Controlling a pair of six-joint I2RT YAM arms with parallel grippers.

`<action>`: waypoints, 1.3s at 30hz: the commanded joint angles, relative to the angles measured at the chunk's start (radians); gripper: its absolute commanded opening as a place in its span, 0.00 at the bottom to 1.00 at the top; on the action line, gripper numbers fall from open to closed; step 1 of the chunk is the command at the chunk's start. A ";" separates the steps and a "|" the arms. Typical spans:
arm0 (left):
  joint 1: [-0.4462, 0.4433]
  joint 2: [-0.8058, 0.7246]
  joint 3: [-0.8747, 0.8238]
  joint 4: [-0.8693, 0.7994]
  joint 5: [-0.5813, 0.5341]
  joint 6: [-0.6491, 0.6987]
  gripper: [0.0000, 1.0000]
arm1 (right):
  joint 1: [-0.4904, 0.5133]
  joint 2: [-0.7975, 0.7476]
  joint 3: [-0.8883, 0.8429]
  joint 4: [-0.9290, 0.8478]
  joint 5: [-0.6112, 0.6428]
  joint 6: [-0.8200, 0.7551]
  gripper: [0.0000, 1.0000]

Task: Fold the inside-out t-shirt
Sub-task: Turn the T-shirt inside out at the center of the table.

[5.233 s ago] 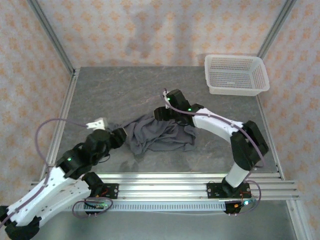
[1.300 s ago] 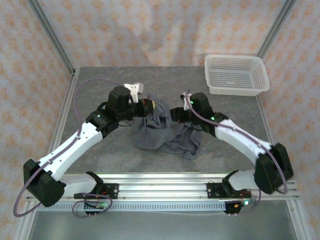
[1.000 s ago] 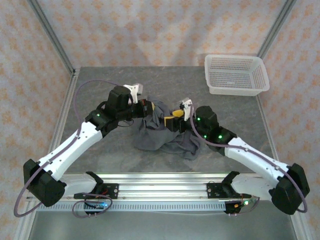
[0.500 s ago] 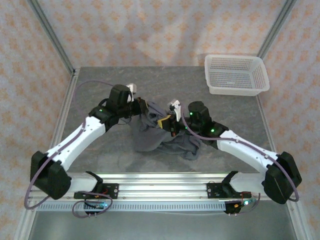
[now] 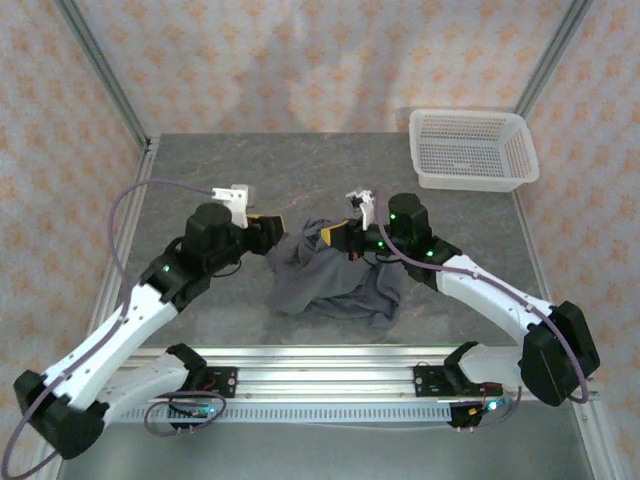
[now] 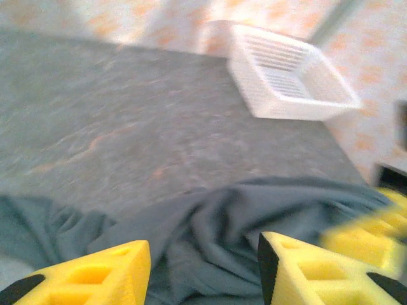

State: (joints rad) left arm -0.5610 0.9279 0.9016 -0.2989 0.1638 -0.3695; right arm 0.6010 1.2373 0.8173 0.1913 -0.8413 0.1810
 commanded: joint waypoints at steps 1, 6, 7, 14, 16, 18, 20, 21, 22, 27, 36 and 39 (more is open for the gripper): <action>-0.032 0.048 -0.038 -0.006 -0.012 0.150 0.48 | -0.007 -0.006 0.030 0.018 -0.051 -0.012 0.00; -0.035 0.199 -0.008 0.036 -0.004 0.132 0.44 | -0.008 -0.012 0.056 0.001 -0.115 -0.017 0.00; -0.034 0.233 -0.005 0.071 0.052 0.132 0.44 | -0.009 -0.015 0.059 -0.002 -0.122 -0.016 0.00; -0.048 0.416 0.045 0.220 0.189 0.069 0.56 | -0.007 -0.031 0.051 0.010 -0.126 0.003 0.00; -0.031 0.443 0.046 0.233 0.134 0.009 0.51 | -0.009 -0.040 0.040 0.014 -0.128 0.007 0.00; -0.003 0.445 0.025 0.301 0.190 -0.056 0.15 | -0.010 -0.049 0.023 0.003 -0.094 -0.002 0.00; 0.028 0.410 -0.020 0.420 0.272 -0.146 0.00 | -0.023 -0.049 -0.022 0.028 -0.046 0.011 0.00; 0.046 0.380 -0.045 0.485 0.316 -0.204 0.00 | -0.037 -0.074 -0.062 0.061 -0.022 0.034 0.00; 0.058 0.353 -0.061 0.529 0.348 -0.242 0.00 | -0.050 -0.072 -0.102 0.092 0.001 0.048 0.00; 0.070 0.242 -0.054 0.565 0.463 -0.338 0.00 | -0.063 -0.013 -0.230 0.111 0.097 0.011 0.29; 0.073 0.161 -0.069 0.407 0.414 -0.294 0.00 | -0.022 -0.327 -0.292 0.077 0.338 -0.121 0.55; 0.071 0.170 -0.060 0.367 0.385 -0.291 0.00 | 0.117 -0.423 -0.320 0.127 0.511 -0.353 0.55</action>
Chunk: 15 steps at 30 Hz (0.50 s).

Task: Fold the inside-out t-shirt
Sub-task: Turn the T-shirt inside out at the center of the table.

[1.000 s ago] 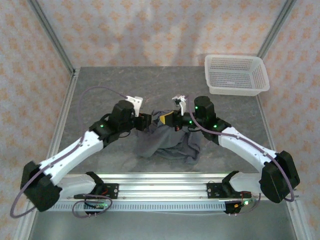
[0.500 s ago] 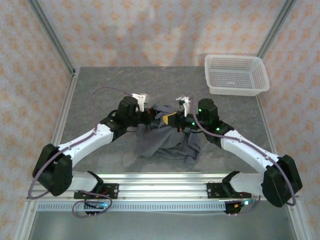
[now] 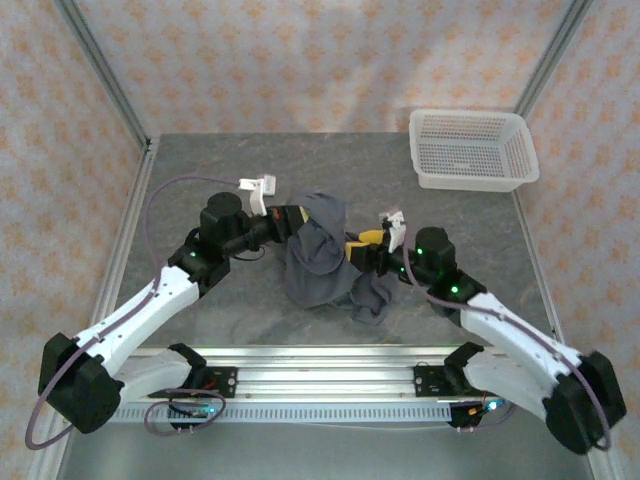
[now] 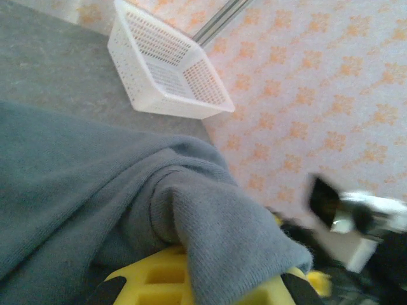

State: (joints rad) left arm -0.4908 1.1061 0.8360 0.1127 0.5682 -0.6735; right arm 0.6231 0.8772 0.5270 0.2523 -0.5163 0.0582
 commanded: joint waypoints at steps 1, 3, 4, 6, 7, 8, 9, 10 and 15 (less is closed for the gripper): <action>0.001 -0.005 0.008 -0.052 -0.023 0.011 0.00 | 0.148 -0.068 -0.027 0.080 0.242 -0.295 0.54; 0.000 0.006 0.012 -0.053 -0.024 0.004 0.00 | 0.219 -0.036 0.011 0.080 0.307 -0.402 0.54; 0.001 0.009 0.012 -0.050 -0.022 -0.001 0.00 | 0.230 -0.010 0.033 0.068 0.313 -0.435 0.55; 0.000 0.014 0.019 -0.062 -0.034 -0.007 0.00 | 0.260 0.055 0.077 0.052 0.301 -0.504 0.55; 0.001 0.016 0.026 -0.082 -0.048 -0.006 0.00 | 0.275 0.083 0.091 0.049 0.304 -0.545 0.54; 0.000 0.016 0.033 -0.108 -0.062 -0.003 0.00 | 0.296 0.117 0.108 0.045 0.335 -0.602 0.53; 0.001 0.014 0.041 -0.123 -0.071 0.001 0.00 | 0.310 0.155 0.124 0.051 0.408 -0.658 0.53; 0.001 0.012 0.041 -0.126 -0.070 0.001 0.00 | 0.312 0.192 0.134 0.070 0.476 -0.698 0.53; -0.001 0.006 0.039 -0.121 -0.057 -0.004 0.00 | 0.311 0.387 0.207 0.155 0.650 -0.842 0.66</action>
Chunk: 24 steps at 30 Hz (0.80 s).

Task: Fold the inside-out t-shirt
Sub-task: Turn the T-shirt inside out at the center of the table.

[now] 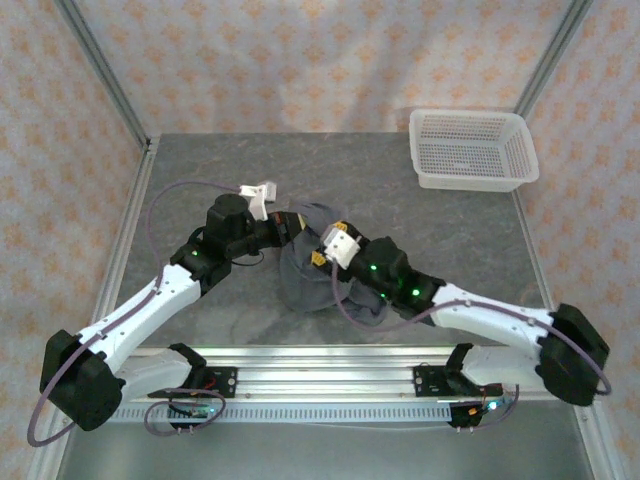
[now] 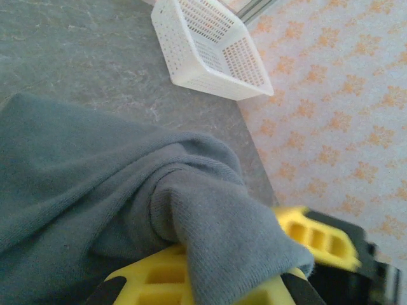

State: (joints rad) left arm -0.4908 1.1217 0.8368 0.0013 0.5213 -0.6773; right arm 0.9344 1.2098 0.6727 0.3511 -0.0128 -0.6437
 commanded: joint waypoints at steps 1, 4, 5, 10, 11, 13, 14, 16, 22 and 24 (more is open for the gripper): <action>-0.001 -0.014 0.041 -0.017 -0.013 0.004 0.00 | -0.002 0.076 0.094 0.025 0.141 -0.110 0.55; 0.001 -0.038 0.047 -0.089 -0.080 0.023 0.00 | -0.008 0.073 0.123 -0.018 0.130 -0.042 0.12; 0.004 -0.043 0.049 -0.119 -0.105 0.032 0.00 | -0.011 0.050 0.122 -0.052 0.100 -0.020 0.05; 0.019 -0.021 0.073 -0.252 -0.209 0.103 0.00 | -0.082 -0.111 0.127 -0.269 -0.427 0.165 0.02; 0.021 -0.010 0.072 -0.272 -0.246 0.122 0.00 | -0.105 -0.131 0.130 -0.287 -0.536 0.209 0.03; 0.037 0.017 0.063 -0.280 -0.275 0.137 0.00 | -0.140 -0.154 0.130 -0.291 -0.654 0.281 0.00; 0.043 0.033 0.053 -0.270 -0.284 0.158 0.00 | -0.159 -0.161 0.124 -0.269 -0.690 0.319 0.00; 0.046 0.069 0.028 -0.242 -0.308 0.185 0.00 | -0.198 -0.169 0.095 -0.160 -0.793 0.417 0.00; 0.048 0.126 -0.073 -0.102 -0.337 0.175 0.37 | -0.270 -0.123 0.075 0.067 -0.943 0.623 0.00; 0.049 0.080 -0.096 -0.119 -0.405 0.187 0.51 | -0.285 -0.115 0.068 0.105 -0.947 0.654 0.00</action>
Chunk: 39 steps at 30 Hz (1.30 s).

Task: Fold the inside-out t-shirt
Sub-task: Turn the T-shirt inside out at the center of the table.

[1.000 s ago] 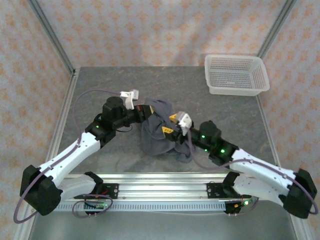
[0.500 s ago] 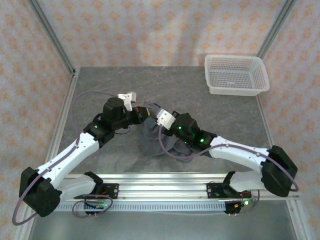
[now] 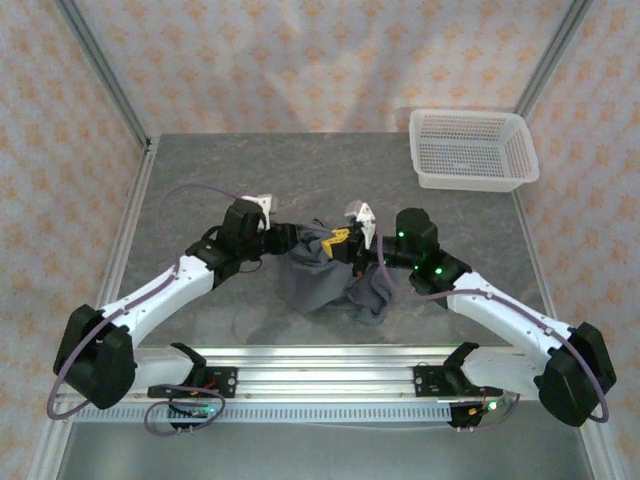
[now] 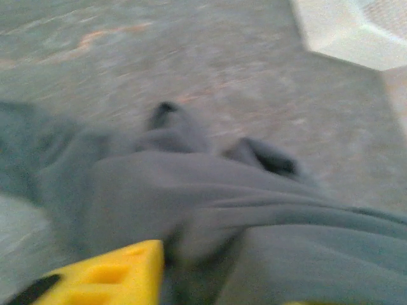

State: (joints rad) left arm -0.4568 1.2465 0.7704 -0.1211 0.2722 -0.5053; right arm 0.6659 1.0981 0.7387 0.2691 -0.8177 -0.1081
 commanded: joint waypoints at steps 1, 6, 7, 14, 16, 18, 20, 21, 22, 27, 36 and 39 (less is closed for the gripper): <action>0.015 -0.074 -0.035 -0.025 -0.203 0.028 0.57 | -0.020 -0.003 0.001 0.197 -0.142 0.126 0.00; 0.011 -0.220 -0.039 -0.122 -0.240 0.095 0.63 | -0.038 0.019 -0.001 0.173 -0.092 0.110 0.00; 0.007 -0.254 -0.038 -0.117 -0.201 0.115 0.63 | -0.045 0.024 -0.003 0.173 -0.092 0.107 0.00; -0.089 -0.384 -0.002 -0.118 -0.079 0.283 0.56 | -0.060 0.037 -0.001 0.156 -0.092 0.092 0.00; -0.113 -0.375 0.009 -0.114 -0.054 0.315 0.43 | -0.061 0.040 0.006 0.146 -0.095 0.089 0.00; -0.121 -0.350 0.022 -0.103 -0.006 0.317 0.34 | -0.061 0.047 0.011 0.141 -0.100 0.090 0.00; -0.120 -0.325 0.029 -0.071 0.057 0.302 0.23 | -0.061 0.052 0.021 0.136 -0.124 0.095 0.00; -0.122 -0.316 0.029 -0.049 0.094 0.299 0.19 | -0.061 0.055 0.025 0.133 -0.131 0.097 0.00; -0.124 -0.307 0.029 -0.026 0.126 0.295 0.13 | -0.061 0.056 0.028 0.130 -0.133 0.098 0.00; -0.131 -0.309 0.016 0.077 0.196 0.244 0.00 | -0.061 0.057 0.034 0.107 -0.131 0.090 0.00; -0.035 -0.037 0.143 -0.166 -0.195 0.130 0.00 | -0.061 0.043 0.038 0.184 -0.214 0.150 0.00; -0.010 0.077 0.092 0.003 -0.065 0.073 0.00 | -0.061 0.021 0.027 0.248 -0.220 0.192 0.00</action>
State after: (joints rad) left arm -0.4919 1.2457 0.9058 -0.1787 0.1905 -0.3531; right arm 0.6067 1.1568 0.7391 0.3763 -0.9653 0.0383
